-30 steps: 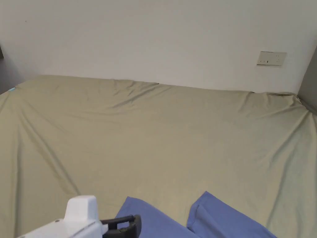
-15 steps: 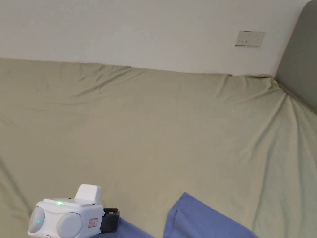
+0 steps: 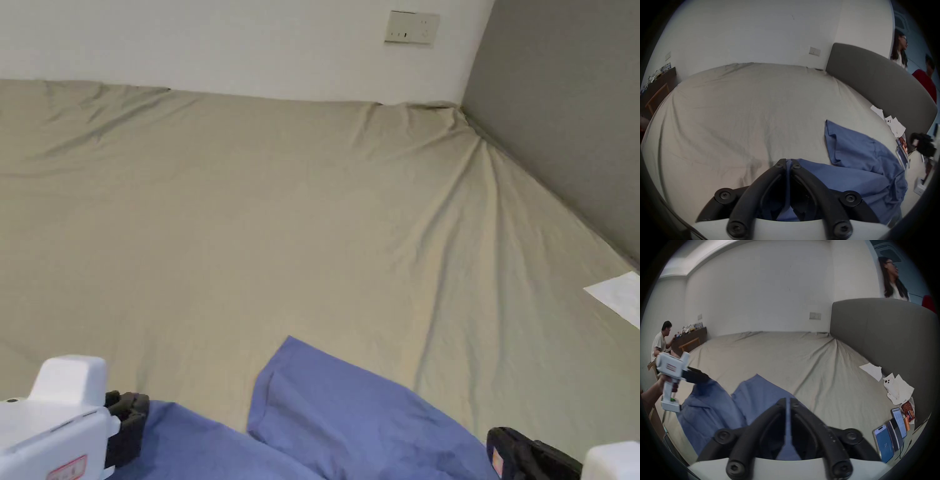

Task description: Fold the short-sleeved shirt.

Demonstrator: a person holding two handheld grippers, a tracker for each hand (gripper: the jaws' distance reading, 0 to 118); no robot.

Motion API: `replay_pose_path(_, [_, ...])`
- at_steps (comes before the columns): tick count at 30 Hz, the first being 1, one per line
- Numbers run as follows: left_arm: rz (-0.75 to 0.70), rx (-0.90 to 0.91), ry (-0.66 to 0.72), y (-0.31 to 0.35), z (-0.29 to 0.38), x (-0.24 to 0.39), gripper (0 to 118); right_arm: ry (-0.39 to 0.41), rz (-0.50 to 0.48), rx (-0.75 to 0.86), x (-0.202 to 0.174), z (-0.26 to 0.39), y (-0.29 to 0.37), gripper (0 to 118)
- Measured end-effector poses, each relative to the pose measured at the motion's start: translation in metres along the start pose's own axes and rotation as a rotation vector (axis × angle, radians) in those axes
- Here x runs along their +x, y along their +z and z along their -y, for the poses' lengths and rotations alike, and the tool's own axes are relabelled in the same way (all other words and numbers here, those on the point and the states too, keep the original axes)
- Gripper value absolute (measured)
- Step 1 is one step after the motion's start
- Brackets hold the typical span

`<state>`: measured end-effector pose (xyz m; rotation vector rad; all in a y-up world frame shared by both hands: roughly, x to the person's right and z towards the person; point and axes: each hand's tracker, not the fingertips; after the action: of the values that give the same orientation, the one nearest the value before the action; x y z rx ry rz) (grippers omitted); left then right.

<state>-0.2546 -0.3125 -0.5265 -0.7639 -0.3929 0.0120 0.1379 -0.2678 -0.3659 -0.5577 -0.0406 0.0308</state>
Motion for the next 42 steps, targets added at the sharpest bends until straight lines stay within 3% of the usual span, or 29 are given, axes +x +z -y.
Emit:
replay_pose_path(1, [0.006,0.017,0.019,0.008,0.001,-0.001,3,-0.017,-0.027,-0.050,0.010,-0.003,-0.014,24])
replay_pose_path(2, [0.017,0.031,0.039,0.014,0.002,-0.003,3,-0.040,-0.051,-0.084,0.019,-0.004,-0.028,50])
replay_pose_path(3, [0.019,0.034,0.053,0.019,0.004,-0.004,3,-0.051,-0.066,-0.124,0.026,-0.004,-0.045,87])
replay_pose_path(4, [0.014,0.027,0.051,0.022,0.002,-0.004,3,-0.057,-0.100,-0.160,0.031,-0.004,-0.063,107])
replay_pose_path(5, [0.007,0.025,0.053,0.024,0.004,-0.005,3,-0.052,-0.117,-0.196,0.034,-0.004,-0.076,110])
replay_pose_path(7, [-0.018,0.015,0.048,0.027,0.007,-0.007,3,-0.037,-0.118,-0.235,0.038,-0.002,-0.098,100])
replay_pose_path(10, [-0.026,0.001,0.081,0.025,0.011,-0.020,3,-0.006,-0.089,-0.286,0.039,0.002,-0.126,99])
replay_pose_path(13, [-0.036,-0.010,0.109,0.025,0.011,-0.024,3,0.011,-0.124,-0.317,0.036,0.000,-0.148,97])
replay_pose_path(17, [-0.046,-0.030,0.107,0.024,0.012,-0.024,3,0.129,-0.144,-0.355,0.023,-0.005,-0.179,95])
replay_pose_path(20, [-0.045,-0.035,0.105,0.024,0.014,-0.026,3,0.149,-0.118,-0.484,0.015,0.000,-0.199,61])
replay_pose_path(21, [-0.045,-0.037,0.110,0.024,0.015,-0.027,3,0.093,-0.202,-0.464,0.014,0.000,-0.194,29])
replay_pose_path(22, [-0.043,-0.038,0.115,0.026,0.015,-0.029,3,0.096,-0.165,-0.443,0.013,-0.004,-0.184,6])
replay_pose_path(24, [-0.038,-0.035,0.121,0.029,0.016,-0.032,3,0.111,-0.232,-0.455,0.008,-0.005,-0.177,6])
replay_pose_path(27, [-0.044,-0.031,0.124,0.038,0.011,-0.032,3,0.165,-0.222,-0.471,-0.002,-0.012,-0.160,6])
replay_pose_path(31, [-0.033,0.046,0.116,0.072,-0.006,-0.026,3,0.085,-0.188,-0.278,0.005,-0.052,-0.110,6])
replay_pose_path(42, [-0.111,0.345,0.084,0.201,-0.104,-0.039,3,0.053,-0.037,0.265,0.025,-0.207,0.065,6])
